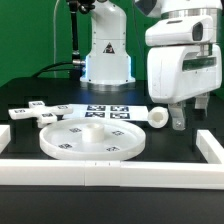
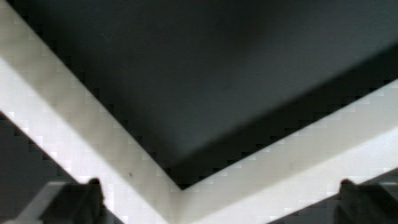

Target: Assemble round table

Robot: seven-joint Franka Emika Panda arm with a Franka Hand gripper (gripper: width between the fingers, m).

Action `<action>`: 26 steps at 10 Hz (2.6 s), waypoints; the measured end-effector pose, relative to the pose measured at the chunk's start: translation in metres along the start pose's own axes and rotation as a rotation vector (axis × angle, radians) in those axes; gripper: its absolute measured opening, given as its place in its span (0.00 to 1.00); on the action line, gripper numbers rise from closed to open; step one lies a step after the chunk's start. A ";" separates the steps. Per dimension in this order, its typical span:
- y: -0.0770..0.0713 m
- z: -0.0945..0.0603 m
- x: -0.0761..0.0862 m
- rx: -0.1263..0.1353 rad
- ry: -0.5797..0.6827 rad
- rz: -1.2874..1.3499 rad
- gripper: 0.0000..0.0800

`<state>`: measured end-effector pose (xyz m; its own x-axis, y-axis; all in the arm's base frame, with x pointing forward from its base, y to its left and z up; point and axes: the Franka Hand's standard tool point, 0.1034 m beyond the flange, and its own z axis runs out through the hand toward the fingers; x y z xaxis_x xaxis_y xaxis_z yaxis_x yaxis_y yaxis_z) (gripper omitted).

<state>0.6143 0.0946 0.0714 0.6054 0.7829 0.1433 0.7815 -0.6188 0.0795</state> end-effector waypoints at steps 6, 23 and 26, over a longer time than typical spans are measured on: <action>0.001 0.000 -0.001 -0.001 -0.001 -0.002 0.81; 0.027 0.001 -0.160 0.024 -0.095 -0.122 0.81; 0.021 0.008 -0.166 0.029 -0.097 -0.118 0.81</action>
Offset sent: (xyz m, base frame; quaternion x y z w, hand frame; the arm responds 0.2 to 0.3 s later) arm 0.0000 0.0000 0.0000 0.0000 0.0000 0.0000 1.0000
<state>0.5316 -0.0482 0.0418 0.5200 0.8533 0.0384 0.8511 -0.5214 0.0617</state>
